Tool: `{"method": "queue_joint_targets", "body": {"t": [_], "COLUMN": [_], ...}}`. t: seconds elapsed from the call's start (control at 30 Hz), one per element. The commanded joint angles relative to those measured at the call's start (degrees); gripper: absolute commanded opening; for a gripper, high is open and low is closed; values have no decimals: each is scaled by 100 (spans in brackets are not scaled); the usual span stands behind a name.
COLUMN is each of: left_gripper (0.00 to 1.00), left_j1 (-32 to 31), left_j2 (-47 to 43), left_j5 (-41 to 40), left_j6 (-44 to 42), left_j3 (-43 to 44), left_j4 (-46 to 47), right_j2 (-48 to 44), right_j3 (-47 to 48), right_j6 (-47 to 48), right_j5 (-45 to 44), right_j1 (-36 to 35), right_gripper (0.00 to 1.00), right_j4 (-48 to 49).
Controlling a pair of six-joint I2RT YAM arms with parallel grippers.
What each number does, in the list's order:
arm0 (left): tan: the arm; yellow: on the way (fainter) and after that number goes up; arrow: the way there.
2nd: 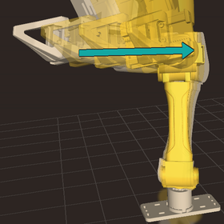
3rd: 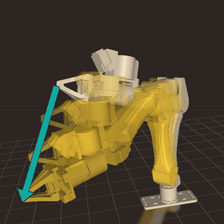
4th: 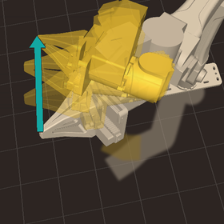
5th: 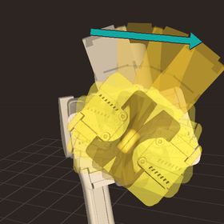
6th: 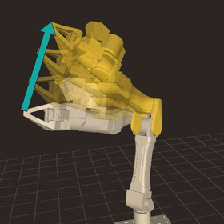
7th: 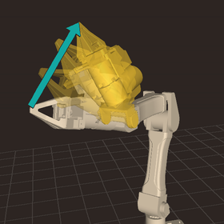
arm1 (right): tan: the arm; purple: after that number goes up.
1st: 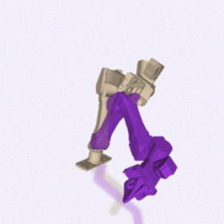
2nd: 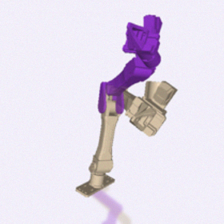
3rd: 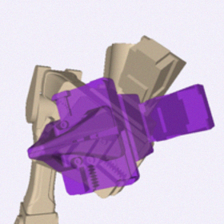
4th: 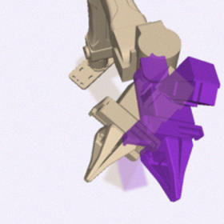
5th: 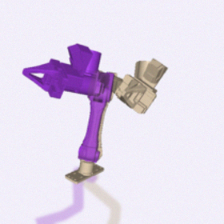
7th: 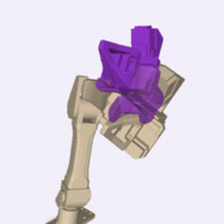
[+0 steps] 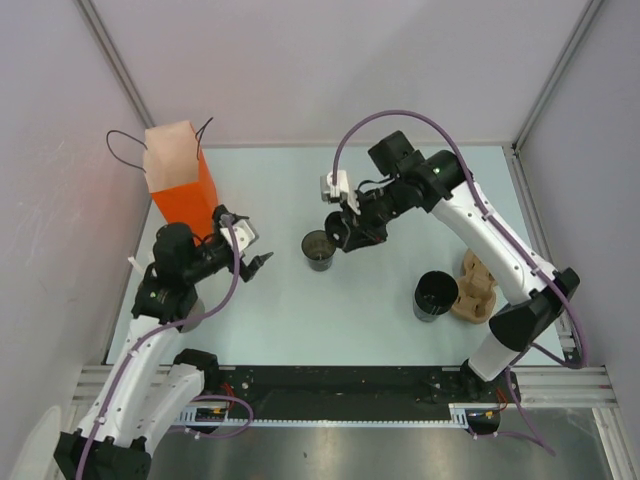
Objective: Pack the takeout coffee
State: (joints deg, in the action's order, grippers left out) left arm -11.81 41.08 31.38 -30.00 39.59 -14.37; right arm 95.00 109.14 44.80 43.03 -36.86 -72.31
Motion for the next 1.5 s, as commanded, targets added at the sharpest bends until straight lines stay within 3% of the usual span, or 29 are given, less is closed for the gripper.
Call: {"method": "queue_joint_targets", "body": {"t": [0.0, 0.13, 0.17, 0.3, 0.53, 0.57, 0.63, 0.83, 1.17, 1.47], "left_gripper": [100, 100, 100, 100, 100, 100, 100, 100, 99, 74], "left_j1": [4, 12, 12, -14, -216, -303, -418, -612, -1007, -1288], "left_j2": [216, 409, 488, 734, 1402, 1481, 1684, 2035, 2132, 2080], "left_j5": [1931, 3320, 3992, 4946, 5106, 5141, 5019, 4992, 5326, 5546], "left_j6": [-1199, -1254, -1237, -726, -2675, -3609, -4118, -4137, -4760, -4919], "left_j3": [584, 892, 910, 796, 1497, 1620, 1919, 2263, 2369, 2421], "left_j4": [-460, -532, -479, 390, -1291, -1757, -2165, -2122, -2842, -3291], "right_j2": [-508, -939, -983, -1028, -1010, -940, -878, -694, -298, -324], "right_j3": [-103, -402, -429, -508, -701, -693, -701, -719, -332, -192], "right_j6": [959, 1267, 1286, 1330, 1444, 1453, 1436, 1427, 1321, 1286], "right_j5": [803, 1207, 1356, 1665, 2192, 2210, 2236, 2201, 2114, 2034], "right_j1": [-268, -392, -392, -383, -515, -541, -664, -1059, -1280, -1271], "right_gripper": [14, 14, 14, 14, 14, 14, 14, 14, 14, 14], "right_j4": [-1345, -1452, -1444, -1443, -1443, -1435, -1435, -1435, -1435, -1435]}}
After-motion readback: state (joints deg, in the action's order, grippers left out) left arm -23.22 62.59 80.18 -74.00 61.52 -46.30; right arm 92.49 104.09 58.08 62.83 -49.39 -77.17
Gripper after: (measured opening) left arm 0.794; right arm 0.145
